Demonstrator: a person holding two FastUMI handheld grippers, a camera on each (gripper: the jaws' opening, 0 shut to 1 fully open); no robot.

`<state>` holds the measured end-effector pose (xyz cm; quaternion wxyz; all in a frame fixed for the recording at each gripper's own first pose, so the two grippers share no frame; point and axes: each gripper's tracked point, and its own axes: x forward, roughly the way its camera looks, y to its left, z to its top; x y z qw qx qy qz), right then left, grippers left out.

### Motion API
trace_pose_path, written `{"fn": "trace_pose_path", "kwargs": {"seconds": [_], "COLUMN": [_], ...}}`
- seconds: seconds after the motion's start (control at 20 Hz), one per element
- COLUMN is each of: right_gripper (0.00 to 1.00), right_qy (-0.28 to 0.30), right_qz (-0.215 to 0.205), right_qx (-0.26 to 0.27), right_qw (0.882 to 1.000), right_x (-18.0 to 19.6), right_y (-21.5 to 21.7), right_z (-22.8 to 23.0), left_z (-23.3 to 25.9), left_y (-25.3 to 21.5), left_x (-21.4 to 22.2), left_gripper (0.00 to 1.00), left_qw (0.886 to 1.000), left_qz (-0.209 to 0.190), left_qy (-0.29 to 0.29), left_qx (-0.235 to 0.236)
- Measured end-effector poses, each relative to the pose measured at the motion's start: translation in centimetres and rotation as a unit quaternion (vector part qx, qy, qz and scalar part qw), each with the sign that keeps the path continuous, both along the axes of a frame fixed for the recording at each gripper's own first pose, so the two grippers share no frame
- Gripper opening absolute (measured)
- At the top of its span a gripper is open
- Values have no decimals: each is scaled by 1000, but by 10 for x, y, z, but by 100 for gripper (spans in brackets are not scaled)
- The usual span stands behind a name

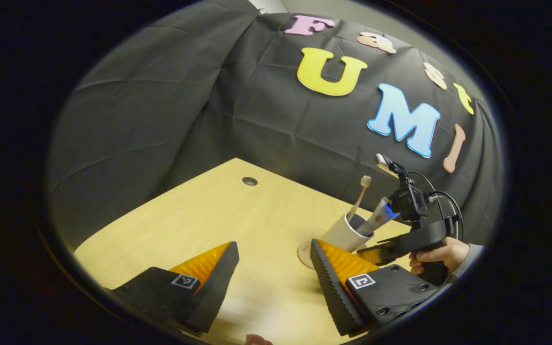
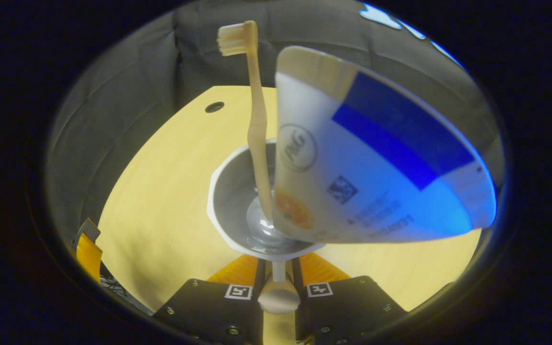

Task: Put the toothbrush and toothpaste on the desktop into the cup, then pick up the cup and place it on the coaster on the desktop.

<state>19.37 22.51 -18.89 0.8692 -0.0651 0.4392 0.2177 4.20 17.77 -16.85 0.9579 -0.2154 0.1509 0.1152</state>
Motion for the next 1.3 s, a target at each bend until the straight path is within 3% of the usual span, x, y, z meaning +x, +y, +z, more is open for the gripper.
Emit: {"fn": "trace_pose_path", "kwargs": {"seconds": [0.15, 0.2, 0.25, 1.05, 1.2, 1.25, 1.3], "right_gripper": [26, 31, 26, 28, 51, 50, 61], "right_qy": [7, 8, 10, 2, -10, -14, -17], "right_qz": [1, 1, 2, -3, -2, -1, 0], "right_qx": [-5, -6, -8, -30, -26, -19, -13], "right_qw": [1000, 1000, 1000, 1000, 1000, 1000, 1000], "right_x": [-2, -2, -3, -4, -16, -18, -18], "right_y": [8, 10, 11, 17, 14, 14, 15], "right_z": [-2, -3, -3, -8, 7, 10, 10], "left_z": [-1, -1, -2, -2, 0, 2, 3], "left_y": [7, 8, 9, 16, 15, 14, 13], "left_x": [-3, -4, -4, -13, -14, -14, -13], "left_gripper": [97, 97, 97, 97, 97, 97, 97], "left_qw": [1000, 1000, 1000, 1000, 1000, 1000, 1000], "left_qz": [4, 5, 4, 5, 4, 3, 2], "left_qy": [-2, -2, -3, -6, -8, -8, -9], "left_qx": [-4, -5, -5, -10, -7, -6, -5]}}
